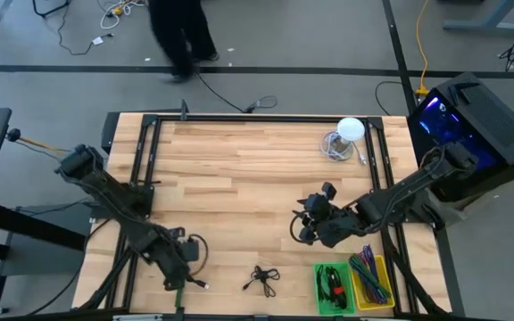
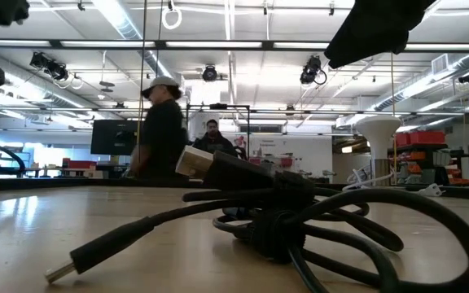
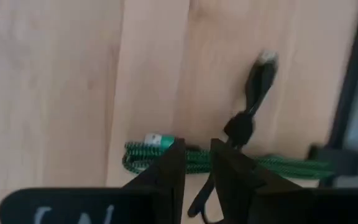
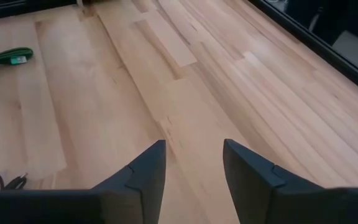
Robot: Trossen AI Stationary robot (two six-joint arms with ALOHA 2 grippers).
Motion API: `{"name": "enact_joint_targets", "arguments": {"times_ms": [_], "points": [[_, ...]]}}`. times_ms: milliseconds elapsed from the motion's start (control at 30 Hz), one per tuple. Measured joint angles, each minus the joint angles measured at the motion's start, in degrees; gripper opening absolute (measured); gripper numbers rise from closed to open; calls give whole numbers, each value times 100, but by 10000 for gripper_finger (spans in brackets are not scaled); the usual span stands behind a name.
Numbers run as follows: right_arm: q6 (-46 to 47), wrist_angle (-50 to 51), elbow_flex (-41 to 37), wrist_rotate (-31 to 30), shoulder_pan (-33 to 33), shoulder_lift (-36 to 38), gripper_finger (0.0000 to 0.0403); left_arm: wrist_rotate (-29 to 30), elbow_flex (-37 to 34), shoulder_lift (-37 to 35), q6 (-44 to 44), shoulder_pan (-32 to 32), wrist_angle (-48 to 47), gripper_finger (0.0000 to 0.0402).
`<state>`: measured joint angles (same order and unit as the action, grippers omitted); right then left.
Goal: Pick & Place USB Port
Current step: Put the black charger cable into the green basket
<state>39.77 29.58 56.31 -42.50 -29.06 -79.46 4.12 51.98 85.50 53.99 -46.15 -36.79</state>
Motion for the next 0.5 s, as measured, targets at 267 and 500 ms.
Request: {"name": "enact_joint_targets", "arguments": {"times_ms": [267,500], "points": [[-118,3,0,67,18,2,160,-672,923,1105,-805,135,-211,89],[-151,-11,0,128,18,2,160,-1057,1256,1633,-967,138,-295,109]]}}
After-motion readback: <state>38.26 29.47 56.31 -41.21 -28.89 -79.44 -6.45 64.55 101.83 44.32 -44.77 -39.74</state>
